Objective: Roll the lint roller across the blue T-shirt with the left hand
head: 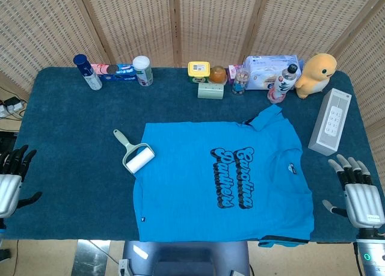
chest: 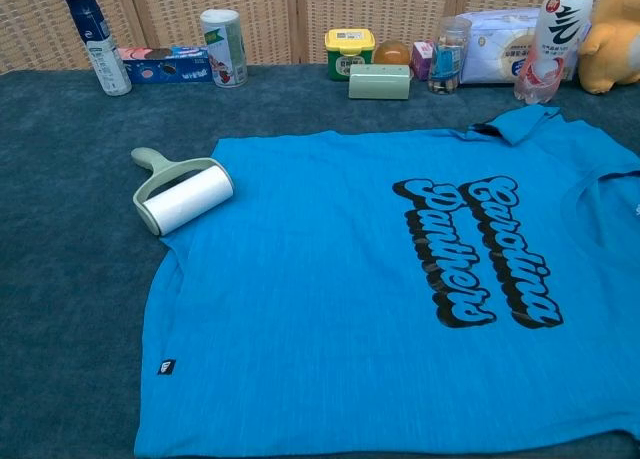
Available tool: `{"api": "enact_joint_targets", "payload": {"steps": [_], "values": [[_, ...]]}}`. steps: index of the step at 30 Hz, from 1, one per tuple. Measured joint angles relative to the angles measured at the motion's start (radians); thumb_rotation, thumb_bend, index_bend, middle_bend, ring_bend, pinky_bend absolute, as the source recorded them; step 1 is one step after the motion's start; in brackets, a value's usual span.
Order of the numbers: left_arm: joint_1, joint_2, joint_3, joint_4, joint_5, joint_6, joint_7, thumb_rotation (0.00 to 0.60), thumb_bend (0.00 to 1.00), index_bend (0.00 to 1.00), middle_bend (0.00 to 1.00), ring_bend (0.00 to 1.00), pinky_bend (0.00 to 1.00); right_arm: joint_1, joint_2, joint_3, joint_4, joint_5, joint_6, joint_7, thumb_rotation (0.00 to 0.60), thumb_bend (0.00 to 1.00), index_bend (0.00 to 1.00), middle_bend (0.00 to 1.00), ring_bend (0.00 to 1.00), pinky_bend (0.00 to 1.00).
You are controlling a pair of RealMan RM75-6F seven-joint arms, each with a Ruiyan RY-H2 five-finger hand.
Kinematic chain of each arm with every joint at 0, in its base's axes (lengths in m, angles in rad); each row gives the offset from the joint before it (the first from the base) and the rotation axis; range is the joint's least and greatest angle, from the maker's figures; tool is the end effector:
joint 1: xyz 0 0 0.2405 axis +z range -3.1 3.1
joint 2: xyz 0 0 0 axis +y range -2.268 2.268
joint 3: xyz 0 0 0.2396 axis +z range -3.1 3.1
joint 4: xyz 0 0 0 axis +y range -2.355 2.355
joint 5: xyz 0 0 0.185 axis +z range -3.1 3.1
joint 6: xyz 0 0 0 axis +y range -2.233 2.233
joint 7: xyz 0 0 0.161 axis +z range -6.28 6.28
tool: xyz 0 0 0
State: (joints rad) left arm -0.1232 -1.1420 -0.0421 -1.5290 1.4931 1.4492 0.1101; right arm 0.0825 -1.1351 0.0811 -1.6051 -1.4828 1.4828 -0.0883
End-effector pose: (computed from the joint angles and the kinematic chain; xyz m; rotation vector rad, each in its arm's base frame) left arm -0.2958 0.2057 0.1697 -1.4678 -0.7811 -0.7775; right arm -0.2868 -0.1997 0.1761 1.3769 -0.8329 0.8573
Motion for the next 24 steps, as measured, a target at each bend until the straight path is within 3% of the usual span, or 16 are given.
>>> {"api": "enact_joint_targets", "payload": {"steps": [14, 19, 24], "values": [[-0.12, -0.001, -0.018, 0.165, 0.047, -0.127, -0.216, 0.6, 0.05, 0.0, 0.0, 0.0, 0.0, 0.009, -0.004, 0.004, 0.01, 0.027, -0.029, -0.003, 0.6, 0.1, 0.13, 0.05, 0.02, 0.0], [-0.215, -0.029, -0.014, 0.329, 0.132, -0.176, -0.367, 0.6, 0.06, 0.0, 0.0, 0.0, 0.0, 0.023, -0.018, 0.019, 0.033, 0.075, -0.062, -0.022, 0.6, 0.1, 0.13, 0.05, 0.02, 0.0], [-0.313, -0.102, 0.002, 0.571, 0.218, -0.197, -0.514, 0.6, 0.07, 0.0, 0.0, 0.0, 0.02, 0.036, -0.04, 0.038, 0.059, 0.134, -0.089, -0.065, 0.6, 0.1, 0.13, 0.05, 0.02, 0.0]]}}
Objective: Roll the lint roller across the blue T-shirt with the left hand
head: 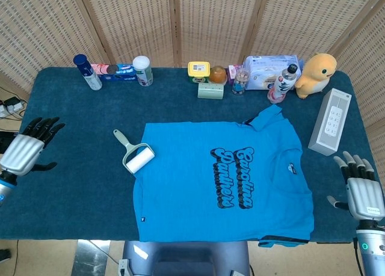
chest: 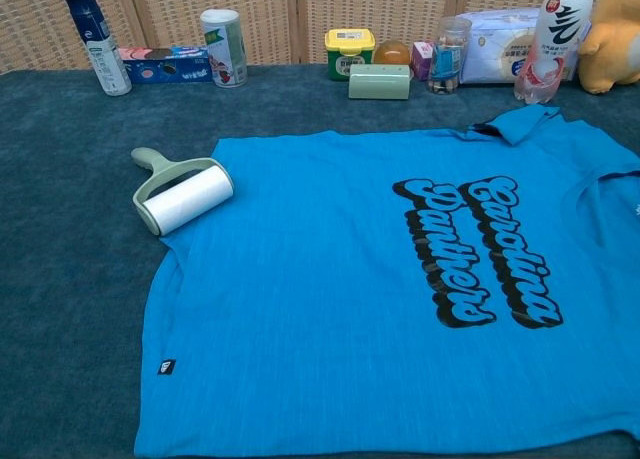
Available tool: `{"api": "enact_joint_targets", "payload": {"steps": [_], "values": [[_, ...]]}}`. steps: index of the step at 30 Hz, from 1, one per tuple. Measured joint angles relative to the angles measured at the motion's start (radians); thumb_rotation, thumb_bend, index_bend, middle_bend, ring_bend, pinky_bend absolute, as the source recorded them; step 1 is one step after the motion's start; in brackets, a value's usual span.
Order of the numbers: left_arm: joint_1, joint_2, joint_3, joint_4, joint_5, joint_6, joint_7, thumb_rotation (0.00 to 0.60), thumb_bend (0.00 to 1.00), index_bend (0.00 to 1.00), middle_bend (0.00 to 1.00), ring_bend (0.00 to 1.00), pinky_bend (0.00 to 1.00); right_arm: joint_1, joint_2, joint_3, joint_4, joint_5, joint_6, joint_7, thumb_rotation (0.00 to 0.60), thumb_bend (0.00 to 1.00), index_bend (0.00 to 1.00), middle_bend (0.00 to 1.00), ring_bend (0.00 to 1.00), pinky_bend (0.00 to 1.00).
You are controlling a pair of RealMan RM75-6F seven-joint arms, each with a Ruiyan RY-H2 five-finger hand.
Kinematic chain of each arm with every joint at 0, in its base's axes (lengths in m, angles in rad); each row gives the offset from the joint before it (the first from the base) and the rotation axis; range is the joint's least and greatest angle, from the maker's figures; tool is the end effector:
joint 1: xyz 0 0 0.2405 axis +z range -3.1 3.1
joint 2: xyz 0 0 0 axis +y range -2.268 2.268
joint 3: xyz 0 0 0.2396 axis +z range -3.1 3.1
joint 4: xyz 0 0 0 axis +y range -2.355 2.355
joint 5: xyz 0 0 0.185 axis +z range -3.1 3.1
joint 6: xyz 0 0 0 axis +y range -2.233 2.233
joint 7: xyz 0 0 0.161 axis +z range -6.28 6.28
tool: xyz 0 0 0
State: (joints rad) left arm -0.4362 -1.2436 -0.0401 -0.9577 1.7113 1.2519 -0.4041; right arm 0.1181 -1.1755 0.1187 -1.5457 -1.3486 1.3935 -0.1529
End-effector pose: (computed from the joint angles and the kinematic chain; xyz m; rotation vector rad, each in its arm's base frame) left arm -0.2974 0.3146 0.1673 -1.7979 -0.6811 -0.8706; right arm -0.3091 -0.2166 0.1705 1.3312 -0.8573 0.7304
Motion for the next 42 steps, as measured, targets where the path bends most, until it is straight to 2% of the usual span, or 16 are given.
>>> {"api": "enact_joint_targets", "payload": {"steps": [8, 13, 17, 24, 31, 34, 37, 42], "values": [[-0.153, -0.175, 0.07, 0.37, 0.134, -0.007, -0.202, 0.6, 0.07, 0.0, 0.0, 0.0, 0.06, 0.019, -0.032, 0.014, 0.035, 0.076, -0.052, -0.061, 0.6, 0.1, 0.13, 0.05, 0.01, 0.0], [-0.232, -0.294, 0.116, 0.531, 0.168, -0.039, -0.345, 0.6, 0.08, 0.0, 0.0, 0.0, 0.08, 0.032, -0.048, 0.022, 0.067, 0.135, -0.093, -0.09, 0.6, 0.1, 0.13, 0.05, 0.01, 0.0], [-0.313, -0.386, 0.167, 0.639, 0.189, -0.106, -0.46, 0.6, 0.1, 0.0, 0.0, 0.0, 0.09, 0.044, -0.063, 0.033, 0.097, 0.187, -0.124, -0.111, 0.6, 0.1, 0.13, 0.05, 0.01, 0.0], [-0.387, -0.454, 0.23, 0.716, 0.206, -0.167, -0.544, 0.6, 0.12, 0.0, 0.0, 0.0, 0.11, 0.052, -0.074, 0.045, 0.12, 0.227, -0.139, -0.123, 0.6, 0.1, 0.13, 0.05, 0.01, 0.0], [-0.414, -0.486, 0.259, 0.747, 0.199, -0.196, -0.589, 0.6, 0.14, 0.0, 0.0, 0.0, 0.14, 0.052, -0.075, 0.049, 0.124, 0.248, -0.141, -0.126, 0.6, 0.1, 0.13, 0.05, 0.01, 0.0], [-0.423, -0.499, 0.271, 0.753, 0.198, -0.214, -0.608, 0.6, 0.14, 0.0, 0.05, 0.0, 0.14, 0.051, -0.073, 0.049, 0.123, 0.252, -0.143, -0.124, 0.6, 0.1, 0.13, 0.05, 0.01, 0.0], [-0.432, -0.509, 0.284, 0.761, 0.197, -0.224, -0.616, 0.6, 0.15, 0.02, 0.13, 0.01, 0.14, 0.051, -0.072, 0.05, 0.122, 0.256, -0.142, -0.124, 0.6, 0.1, 0.13, 0.05, 0.01, 0.0], [-0.442, -0.515, 0.306, 0.764, 0.196, -0.243, -0.606, 0.6, 0.15, 0.16, 0.22, 0.03, 0.15, 0.048, -0.066, 0.052, 0.112, 0.254, -0.131, -0.115, 0.6, 0.1, 0.13, 0.05, 0.01, 0.0]]}}
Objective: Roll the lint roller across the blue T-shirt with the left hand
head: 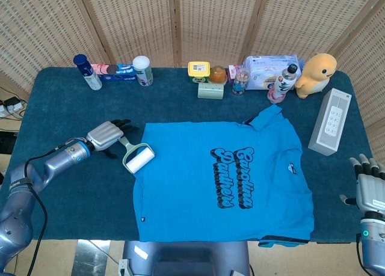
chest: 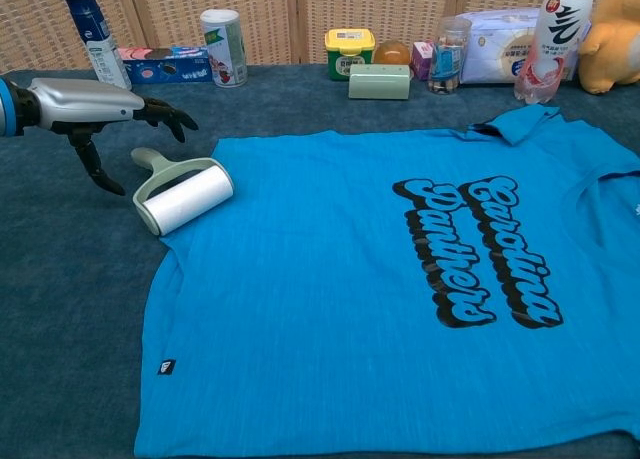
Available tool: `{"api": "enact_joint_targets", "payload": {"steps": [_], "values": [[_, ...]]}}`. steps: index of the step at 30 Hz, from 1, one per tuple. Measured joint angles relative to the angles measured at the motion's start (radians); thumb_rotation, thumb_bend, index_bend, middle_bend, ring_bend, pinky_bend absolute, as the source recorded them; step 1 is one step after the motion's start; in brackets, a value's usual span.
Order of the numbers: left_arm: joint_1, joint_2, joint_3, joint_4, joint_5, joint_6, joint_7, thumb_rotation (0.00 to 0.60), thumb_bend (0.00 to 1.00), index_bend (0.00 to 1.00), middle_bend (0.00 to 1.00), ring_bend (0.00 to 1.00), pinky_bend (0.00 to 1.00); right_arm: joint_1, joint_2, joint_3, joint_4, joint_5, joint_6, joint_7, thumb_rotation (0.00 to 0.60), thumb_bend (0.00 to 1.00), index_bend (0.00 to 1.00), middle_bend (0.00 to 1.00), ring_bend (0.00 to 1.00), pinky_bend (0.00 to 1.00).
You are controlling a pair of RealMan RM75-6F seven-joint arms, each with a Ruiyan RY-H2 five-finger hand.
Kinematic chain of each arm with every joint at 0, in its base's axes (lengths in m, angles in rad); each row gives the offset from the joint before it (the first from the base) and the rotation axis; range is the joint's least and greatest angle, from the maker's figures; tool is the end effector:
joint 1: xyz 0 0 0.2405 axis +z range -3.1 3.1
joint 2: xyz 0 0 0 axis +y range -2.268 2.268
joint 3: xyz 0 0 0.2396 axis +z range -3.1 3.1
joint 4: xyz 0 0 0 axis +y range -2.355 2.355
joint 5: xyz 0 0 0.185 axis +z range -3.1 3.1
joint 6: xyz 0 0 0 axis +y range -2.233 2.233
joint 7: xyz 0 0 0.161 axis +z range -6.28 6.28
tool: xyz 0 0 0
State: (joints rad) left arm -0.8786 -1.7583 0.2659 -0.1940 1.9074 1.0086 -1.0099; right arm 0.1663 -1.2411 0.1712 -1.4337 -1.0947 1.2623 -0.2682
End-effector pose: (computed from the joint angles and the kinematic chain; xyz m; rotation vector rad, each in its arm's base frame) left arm -0.2203 0.4205 0.0234 -2.2701 -0.7593 -0.7226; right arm -0.3523 -0.2337 0.1659 1.2131 -0.9275 0.5107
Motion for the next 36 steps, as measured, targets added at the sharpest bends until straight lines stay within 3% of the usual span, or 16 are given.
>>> {"api": "enact_joint_targets", "payload": {"steps": [5, 17, 20, 30, 34, 36], "values": [[-0.005, -0.002, 0.012, -0.01, -0.006, -0.017, 0.0, 0.6, 0.17, 0.34, 0.23, 0.03, 0.15, -0.006, 0.007, 0.0, -0.014, -0.01, 0.015, 0.013, 0.6, 0.1, 0.13, 0.05, 0.01, 0.0], [-0.007, -0.023, 0.007, -0.025, -0.041, -0.066, 0.104, 0.6, 0.2, 0.5, 0.37, 0.05, 0.15, -0.011, 0.017, -0.001, -0.026, -0.019, 0.024, 0.034, 0.6, 0.1, 0.13, 0.05, 0.01, 0.0], [-0.01, -0.026, 0.003, -0.035, -0.051, -0.088, 0.13, 0.6, 0.22, 0.58, 0.44, 0.12, 0.16, -0.011, 0.019, -0.001, -0.028, -0.02, 0.026, 0.036, 0.6, 0.1, 0.13, 0.05, 0.01, 0.0], [-0.017, -0.04, -0.03, -0.073, -0.097, -0.096, 0.225, 0.6, 0.3, 0.79, 0.66, 0.42, 0.34, -0.014, 0.023, 0.0, -0.032, -0.021, 0.035, 0.039, 0.6, 0.1, 0.13, 0.05, 0.01, 0.0], [-0.023, -0.041, -0.042, -0.091, -0.11, -0.091, 0.257, 0.6, 0.31, 0.84, 0.73, 0.53, 0.45, -0.017, 0.027, 0.001, -0.039, -0.024, 0.041, 0.042, 0.6, 0.1, 0.13, 0.04, 0.01, 0.0], [-0.03, -0.038, -0.05, -0.105, -0.117, -0.083, 0.271, 0.6, 0.31, 0.84, 0.75, 0.59, 0.56, -0.019, 0.03, 0.001, -0.044, -0.027, 0.046, 0.045, 0.6, 0.1, 0.13, 0.04, 0.01, 0.0]]}}
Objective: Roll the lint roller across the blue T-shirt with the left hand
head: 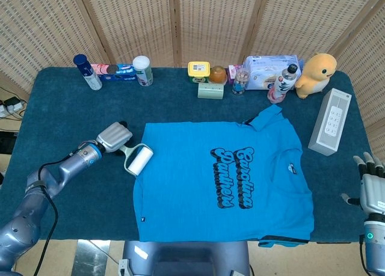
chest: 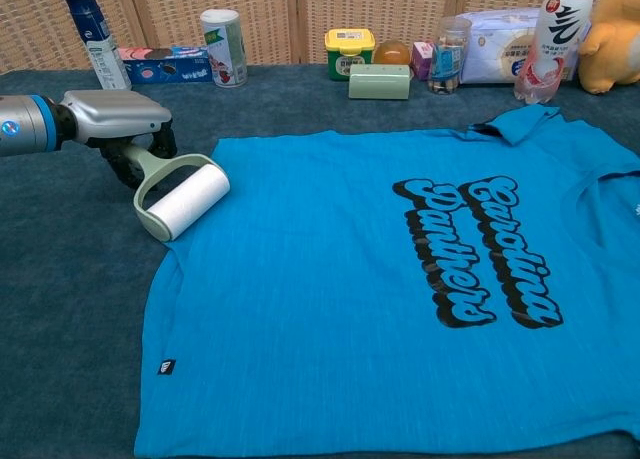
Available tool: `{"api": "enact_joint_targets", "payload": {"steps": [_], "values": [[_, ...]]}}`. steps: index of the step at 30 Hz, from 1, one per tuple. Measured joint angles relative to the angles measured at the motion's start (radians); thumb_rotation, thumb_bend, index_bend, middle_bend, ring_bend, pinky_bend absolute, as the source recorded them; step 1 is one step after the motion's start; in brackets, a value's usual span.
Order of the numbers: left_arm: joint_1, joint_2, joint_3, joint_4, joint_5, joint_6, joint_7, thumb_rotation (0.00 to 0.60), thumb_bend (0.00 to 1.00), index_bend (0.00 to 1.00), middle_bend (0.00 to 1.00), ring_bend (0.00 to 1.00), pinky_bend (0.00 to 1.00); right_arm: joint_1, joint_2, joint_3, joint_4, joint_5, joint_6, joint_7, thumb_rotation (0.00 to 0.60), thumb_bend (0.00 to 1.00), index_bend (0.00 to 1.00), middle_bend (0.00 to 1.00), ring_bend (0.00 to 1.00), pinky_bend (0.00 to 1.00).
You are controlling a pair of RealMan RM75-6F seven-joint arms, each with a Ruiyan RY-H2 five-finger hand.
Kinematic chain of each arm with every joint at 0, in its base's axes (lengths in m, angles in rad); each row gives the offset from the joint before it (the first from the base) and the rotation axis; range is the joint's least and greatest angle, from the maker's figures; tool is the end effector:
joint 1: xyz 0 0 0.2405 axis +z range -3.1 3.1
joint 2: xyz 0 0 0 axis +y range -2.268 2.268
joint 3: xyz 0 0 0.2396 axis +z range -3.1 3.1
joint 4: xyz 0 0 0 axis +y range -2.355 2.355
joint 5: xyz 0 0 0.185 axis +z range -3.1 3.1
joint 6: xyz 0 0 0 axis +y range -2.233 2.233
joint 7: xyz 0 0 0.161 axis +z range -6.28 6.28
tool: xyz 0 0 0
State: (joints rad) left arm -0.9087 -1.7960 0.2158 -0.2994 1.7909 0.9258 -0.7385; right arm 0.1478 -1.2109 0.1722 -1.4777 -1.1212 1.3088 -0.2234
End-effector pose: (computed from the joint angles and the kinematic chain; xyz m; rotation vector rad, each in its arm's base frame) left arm -0.2034 0.4221 -0.0022 -2.2331 -0.6404 -0.7080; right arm -0.3447 -0.2288 0.1761 1.1863 -0.9240 0.5739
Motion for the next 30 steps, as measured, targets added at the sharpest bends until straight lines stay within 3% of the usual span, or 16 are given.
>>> {"api": "enact_joint_targets", "payload": {"steps": [3, 7, 10, 12, 15, 18, 25, 30], "values": [[-0.011, 0.012, -0.01, -0.035, -0.01, 0.004, 0.025, 0.6, 0.31, 0.84, 0.77, 0.64, 0.71, -0.002, 0.005, 0.0, -0.006, -0.002, 0.003, 0.003, 0.6, 0.1, 0.13, 0.04, 0.01, 0.0], [-0.023, 0.03, -0.021, -0.083, -0.023, 0.0, 0.066, 0.6, 0.33, 0.84, 0.77, 0.67, 0.81, -0.004, 0.009, -0.001, -0.011, -0.005, 0.005, 0.005, 0.6, 0.1, 0.13, 0.04, 0.01, 0.0], [-0.029, 0.041, -0.03, -0.117, -0.035, -0.008, 0.099, 0.6, 0.43, 0.84, 0.78, 0.71, 0.88, -0.005, 0.012, -0.001, -0.014, -0.006, 0.007, 0.006, 0.6, 0.1, 0.13, 0.04, 0.01, 0.0], [-0.032, 0.048, -0.038, -0.143, -0.044, -0.016, 0.125, 0.6, 0.55, 0.85, 0.8, 0.75, 0.91, -0.005, 0.014, -0.001, -0.017, -0.007, 0.009, 0.008, 0.6, 0.1, 0.13, 0.04, 0.01, 0.0], [-0.035, 0.059, -0.052, -0.178, -0.06, -0.025, 0.168, 0.6, 0.65, 0.88, 0.82, 0.78, 0.95, -0.005, 0.016, 0.0, -0.02, -0.006, 0.01, 0.009, 0.6, 0.1, 0.13, 0.04, 0.01, 0.0], [-0.034, 0.071, -0.073, -0.21, -0.082, -0.028, 0.226, 0.6, 0.68, 0.9, 0.84, 0.81, 0.97, -0.008, 0.018, 0.0, -0.022, -0.005, 0.011, 0.011, 0.6, 0.1, 0.13, 0.04, 0.01, 0.0], [-0.029, 0.125, -0.141, -0.351, -0.156, -0.032, 0.326, 0.6, 0.71, 0.92, 0.85, 0.83, 0.99, -0.007, 0.022, 0.0, -0.026, -0.003, 0.007, 0.015, 0.6, 0.1, 0.13, 0.04, 0.01, 0.0], [-0.016, 0.163, -0.216, -0.477, -0.261, -0.052, 0.389, 0.6, 0.74, 0.92, 0.85, 0.84, 1.0, -0.006, 0.023, -0.003, -0.027, -0.005, 0.0, 0.02, 0.6, 0.1, 0.13, 0.04, 0.01, 0.0]]}}
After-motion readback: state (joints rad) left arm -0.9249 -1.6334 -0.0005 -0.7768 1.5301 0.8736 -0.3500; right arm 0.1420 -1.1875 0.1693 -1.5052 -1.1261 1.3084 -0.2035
